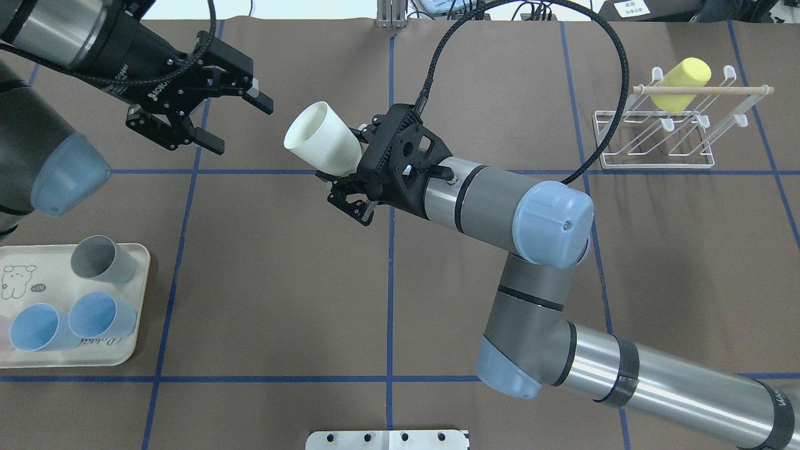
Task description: Transfer IKEA cup to right arm and place on rack
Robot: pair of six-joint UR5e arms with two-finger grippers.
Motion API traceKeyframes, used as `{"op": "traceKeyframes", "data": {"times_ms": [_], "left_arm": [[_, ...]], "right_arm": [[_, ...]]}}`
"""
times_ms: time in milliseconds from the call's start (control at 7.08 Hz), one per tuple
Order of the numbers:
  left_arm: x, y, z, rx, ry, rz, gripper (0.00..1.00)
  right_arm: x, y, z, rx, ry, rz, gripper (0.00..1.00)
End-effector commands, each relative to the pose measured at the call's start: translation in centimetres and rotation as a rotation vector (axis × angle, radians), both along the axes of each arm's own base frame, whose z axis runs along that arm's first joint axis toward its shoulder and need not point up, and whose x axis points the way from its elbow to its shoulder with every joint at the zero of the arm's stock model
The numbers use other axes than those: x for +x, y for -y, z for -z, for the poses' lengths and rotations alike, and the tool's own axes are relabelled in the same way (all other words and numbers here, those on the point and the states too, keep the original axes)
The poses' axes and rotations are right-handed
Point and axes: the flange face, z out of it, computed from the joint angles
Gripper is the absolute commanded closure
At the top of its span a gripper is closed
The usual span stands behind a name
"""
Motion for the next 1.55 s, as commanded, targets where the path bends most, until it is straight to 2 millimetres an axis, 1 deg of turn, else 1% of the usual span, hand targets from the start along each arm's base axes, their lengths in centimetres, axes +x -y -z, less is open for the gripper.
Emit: {"op": "traceKeyframes", "data": {"times_ms": [0, 141, 283, 424, 565, 706, 848, 989, 1130, 1271, 1413], "left_arm": [[-2.7, 1.2, -5.1, 0.03, 0.06, 0.072, 0.0], [-4.2, 1.4, -9.5, 0.104, 0.122, 0.104, 0.0], [-5.1, 1.0, -14.4, 0.158, 0.202, 0.128, 0.0], [-6.4, 0.7, -18.4, 0.222, 0.274, 0.141, 0.0], [-9.3, 0.3, -22.0, 0.274, 0.328, 0.145, 0.0], [-12.6, -0.2, -25.2, 0.337, 0.381, 0.146, 0.0], [-15.9, -1.0, -28.3, 0.403, 0.43, 0.139, 0.0], [-18.9, -1.0, -31.1, 0.474, 0.477, 0.13, 0.0], [-21.2, -1.0, -34.2, 0.518, 0.516, 0.109, 0.0], [-21.3, -1.0, -34.6, 0.522, 0.519, 0.102, 0.0], [-21.3, -1.1, -34.9, 0.518, 0.52, 0.1, 0.0]], "right_arm": [[4.2, 1.9, -0.8, -0.113, -0.193, -0.056, 0.83], [6.5, 2.3, -0.2, -0.168, -0.282, -0.08, 0.87], [8.5, 2.8, -0.1, -0.231, -0.382, -0.101, 0.91], [10.7, 4.0, -0.7, -0.287, -0.46, -0.101, 0.95], [13.3, 6.2, -1.8, -0.324, -0.529, -0.074, 0.97], [17.0, 8.6, -2.9, -0.326, -0.614, -0.039, 0.97], [20.3, 10.6, -4.1, -0.335, -0.712, -0.036, 0.97], [22.7, 11.7, -5.9, -0.313, -0.829, -0.031, 0.97], [26.1, 13.0, -8.1, -0.274, -0.942, -0.029, 0.97], [29.6, 14.4, -11.4, -0.213, -1.073, -0.01, 0.97], [33.1, 16.1, -14.1, -0.164, -1.183, 0.016, 0.97]]}}
